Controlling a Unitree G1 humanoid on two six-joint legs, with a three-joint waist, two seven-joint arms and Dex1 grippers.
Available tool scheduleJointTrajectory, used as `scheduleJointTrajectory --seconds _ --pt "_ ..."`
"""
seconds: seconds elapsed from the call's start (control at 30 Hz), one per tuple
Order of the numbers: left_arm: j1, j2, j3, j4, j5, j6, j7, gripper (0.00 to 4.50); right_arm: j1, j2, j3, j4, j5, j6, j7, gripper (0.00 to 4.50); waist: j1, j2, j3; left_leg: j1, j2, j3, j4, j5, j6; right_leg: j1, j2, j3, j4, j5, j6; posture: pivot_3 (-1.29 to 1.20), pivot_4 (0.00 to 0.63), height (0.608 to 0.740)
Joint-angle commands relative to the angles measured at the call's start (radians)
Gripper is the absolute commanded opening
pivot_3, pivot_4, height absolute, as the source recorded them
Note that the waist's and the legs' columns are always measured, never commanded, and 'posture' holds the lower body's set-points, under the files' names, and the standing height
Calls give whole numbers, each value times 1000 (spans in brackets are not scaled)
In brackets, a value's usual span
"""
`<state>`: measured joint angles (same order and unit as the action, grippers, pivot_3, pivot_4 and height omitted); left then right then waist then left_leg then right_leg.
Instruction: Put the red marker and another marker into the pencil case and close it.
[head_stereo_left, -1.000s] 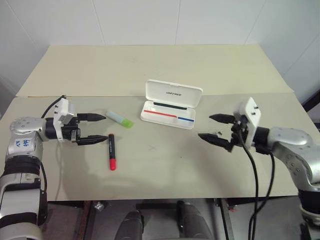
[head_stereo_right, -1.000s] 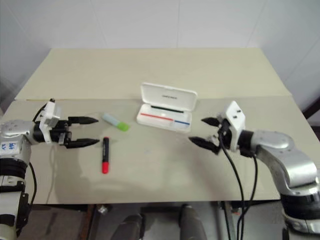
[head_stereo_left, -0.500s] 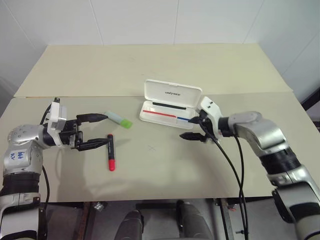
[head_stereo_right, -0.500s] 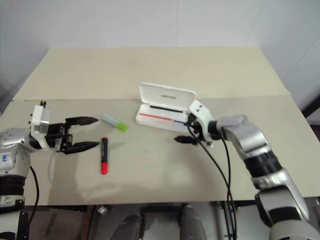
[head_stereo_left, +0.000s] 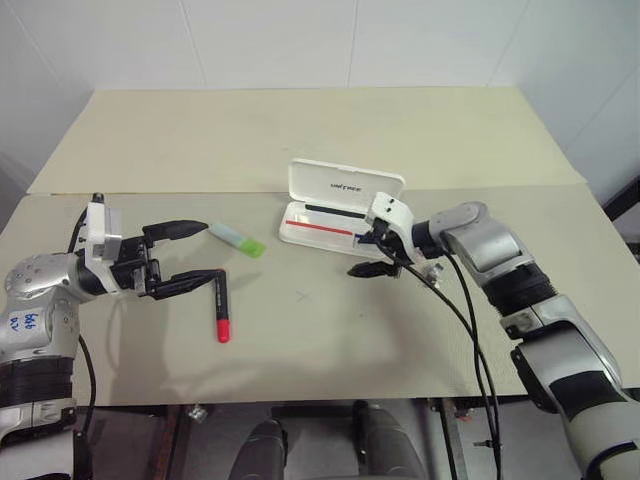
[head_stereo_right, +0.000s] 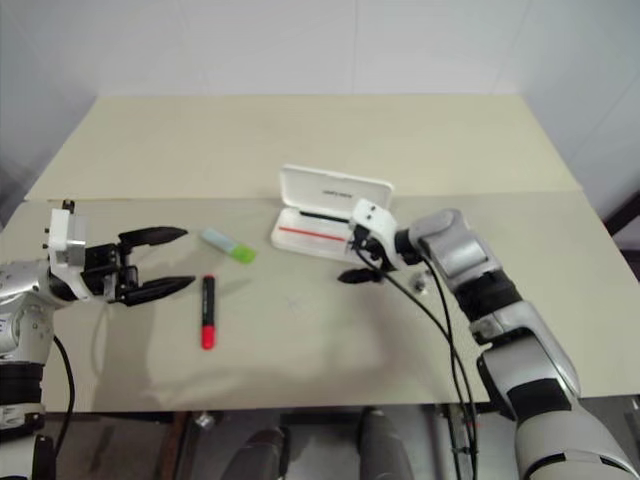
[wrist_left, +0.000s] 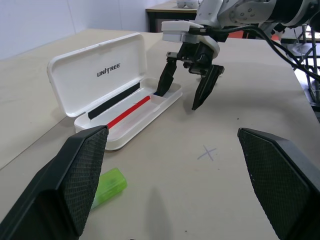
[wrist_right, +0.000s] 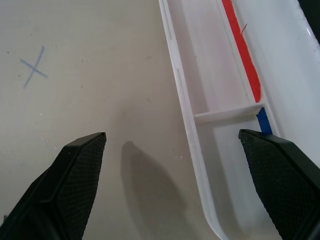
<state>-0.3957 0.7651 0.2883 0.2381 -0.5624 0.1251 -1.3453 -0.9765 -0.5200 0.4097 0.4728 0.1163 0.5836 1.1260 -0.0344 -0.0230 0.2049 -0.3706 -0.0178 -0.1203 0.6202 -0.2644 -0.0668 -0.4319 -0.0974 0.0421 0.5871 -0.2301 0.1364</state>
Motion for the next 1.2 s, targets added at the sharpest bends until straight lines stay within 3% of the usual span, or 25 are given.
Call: scheduleJointTrajectory --seconds 0.03,0.07,0.2,0.37,0.53,0.83,1.2 --pt "-9 11 27 -19 -9 -16 12 4445 -31 16 1 27 -39 -25 10 4500 -1 0 0 0 0 0 0 0 0 0 0 0 0 0 0 0 150 740" --pt "-13 9 25 -17 -7 -18 14 4445 -34 21 2 39 -50 -26 9 4500 -3 0 0 0 0 0 0 0 0 0 0 0 0 0 0 0 150 740" --pt "-19 -1 21 -22 -13 -22 21 4500 -41 33 8 75 -97 -20 -9 3637 -4 0 0 1 0 0 1 0 0 0 0 0 2 0 0 0 150 740" --pt "10 -11 14 -53 -19 -20 16 4500 4 15 -5 -23 -101 26 2 1860 -5 0 0 1 0 0 1 0 0 0 0 0 2 0 -1 0 150 740" --pt "-60 -34 -10 -11 -8 -24 14 4500 12 15 -29 -89 -110 52 -29 75 -1 0 0 1 0 0 1 0 0 0 0 0 2 0 -1 0 150 740" --pt "-116 -57 -44 56 11 -40 -5 4500 134 -19 -111 -372 -98 71 -141 28 4 0 0 -1 0 0 1 0 -1 -1 0 0 1 0 -1 0 150 740" --pt "-169 -78 -66 122 3 -33 -62 4500 346 -192 -117 -905 -7 125 -57 28 4 0 0 0 0 0 1 -1 0 0 1 0 0 0 0 0 150 740"
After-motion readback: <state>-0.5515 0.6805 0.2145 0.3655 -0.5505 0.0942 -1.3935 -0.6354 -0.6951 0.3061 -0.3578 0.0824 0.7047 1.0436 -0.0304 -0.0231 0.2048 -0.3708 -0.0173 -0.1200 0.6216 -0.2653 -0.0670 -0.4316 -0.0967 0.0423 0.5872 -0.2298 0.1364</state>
